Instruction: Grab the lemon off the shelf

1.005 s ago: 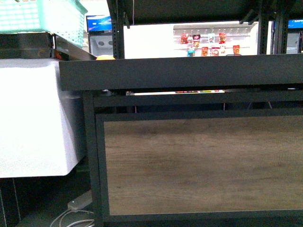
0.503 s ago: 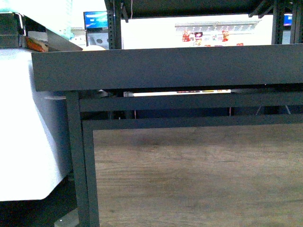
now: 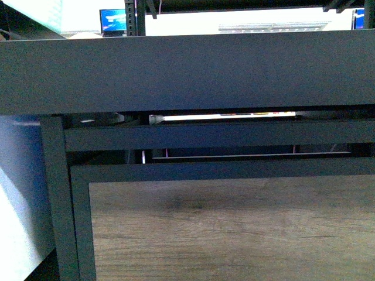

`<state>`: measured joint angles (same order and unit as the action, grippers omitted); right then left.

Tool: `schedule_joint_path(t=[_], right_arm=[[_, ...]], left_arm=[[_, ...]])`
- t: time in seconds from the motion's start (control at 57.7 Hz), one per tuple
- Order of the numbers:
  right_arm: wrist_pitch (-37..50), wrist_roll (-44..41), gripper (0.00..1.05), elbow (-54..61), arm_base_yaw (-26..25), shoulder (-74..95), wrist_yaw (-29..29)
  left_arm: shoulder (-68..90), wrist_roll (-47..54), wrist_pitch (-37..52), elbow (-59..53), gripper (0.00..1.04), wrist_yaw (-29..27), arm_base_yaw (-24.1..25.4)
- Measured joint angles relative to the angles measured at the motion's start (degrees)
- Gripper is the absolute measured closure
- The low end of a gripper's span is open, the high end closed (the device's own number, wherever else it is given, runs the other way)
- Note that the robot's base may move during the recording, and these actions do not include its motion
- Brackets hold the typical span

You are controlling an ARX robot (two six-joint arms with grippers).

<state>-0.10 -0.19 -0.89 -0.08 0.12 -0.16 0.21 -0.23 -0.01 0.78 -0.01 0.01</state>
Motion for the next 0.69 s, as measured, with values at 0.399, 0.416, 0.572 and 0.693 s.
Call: schedule_joint_path(t=[0.399, 0.416, 0.572, 0.693], right_arm=[[0.0, 0.0, 0.07, 0.0, 0.0, 0.0, 0.0], [0.0, 0.0, 0.07, 0.0, 0.0, 0.0, 0.0], [0.0, 0.0, 0.07, 0.0, 0.0, 0.0, 0.0], [0.0, 0.0, 0.07, 0.0, 0.0, 0.0, 0.0]], left_arm=[[0.0, 0.0, 0.0, 0.0, 0.08, 0.0, 0.0], [0.0, 0.0, 0.0, 0.0, 0.08, 0.0, 0.0], [0.0, 0.0, 0.0, 0.0, 0.08, 0.0, 0.0], [0.0, 0.0, 0.0, 0.0, 0.08, 0.0, 0.0]])
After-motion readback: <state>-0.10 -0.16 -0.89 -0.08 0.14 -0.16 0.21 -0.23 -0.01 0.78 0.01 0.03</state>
